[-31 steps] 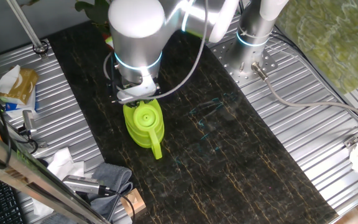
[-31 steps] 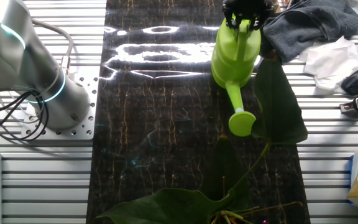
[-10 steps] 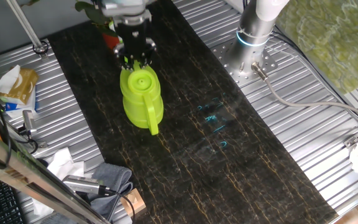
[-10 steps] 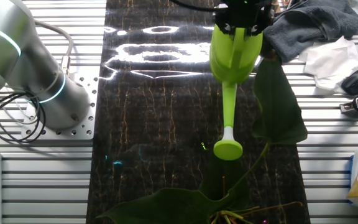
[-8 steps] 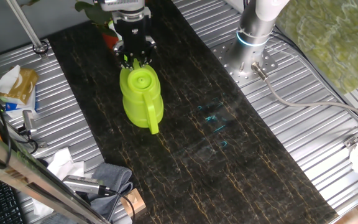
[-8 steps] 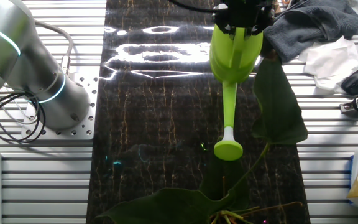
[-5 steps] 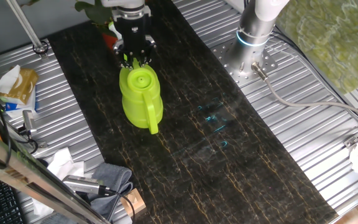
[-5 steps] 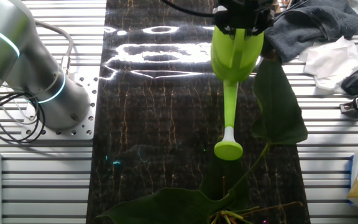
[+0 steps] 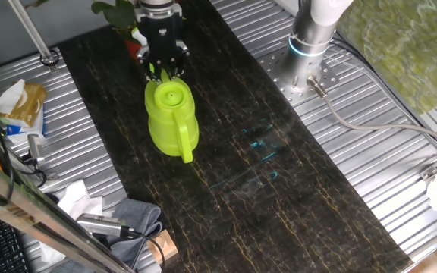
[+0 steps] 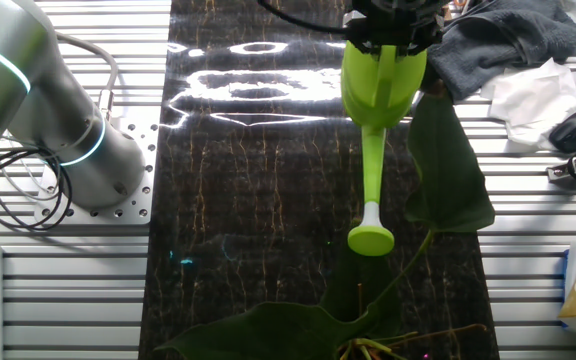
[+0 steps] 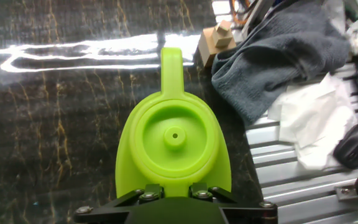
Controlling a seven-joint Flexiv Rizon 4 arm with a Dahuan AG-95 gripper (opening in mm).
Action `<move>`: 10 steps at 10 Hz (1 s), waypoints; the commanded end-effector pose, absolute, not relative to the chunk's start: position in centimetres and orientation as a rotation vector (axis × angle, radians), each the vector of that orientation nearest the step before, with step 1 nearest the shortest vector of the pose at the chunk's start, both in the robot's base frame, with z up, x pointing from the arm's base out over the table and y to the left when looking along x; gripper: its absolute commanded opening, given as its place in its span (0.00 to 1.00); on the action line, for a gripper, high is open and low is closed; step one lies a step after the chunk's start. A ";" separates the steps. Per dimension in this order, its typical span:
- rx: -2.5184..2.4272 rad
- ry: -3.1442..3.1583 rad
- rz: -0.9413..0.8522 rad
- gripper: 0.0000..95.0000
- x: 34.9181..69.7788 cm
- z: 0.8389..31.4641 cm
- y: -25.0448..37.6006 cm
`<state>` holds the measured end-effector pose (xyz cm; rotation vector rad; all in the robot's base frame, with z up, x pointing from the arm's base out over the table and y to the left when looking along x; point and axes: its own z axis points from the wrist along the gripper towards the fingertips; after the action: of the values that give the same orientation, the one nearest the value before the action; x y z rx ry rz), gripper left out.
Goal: Water the plant
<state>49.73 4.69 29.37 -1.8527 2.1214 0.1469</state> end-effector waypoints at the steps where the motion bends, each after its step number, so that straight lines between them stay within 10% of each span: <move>1: -1.825 2.095 0.157 0.00 49.7 29.6 4.8; 10: -1.719 2.047 0.250 0.00 49.1 30.8 4.5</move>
<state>49.10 4.48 30.50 -1.7194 2.0479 0.2486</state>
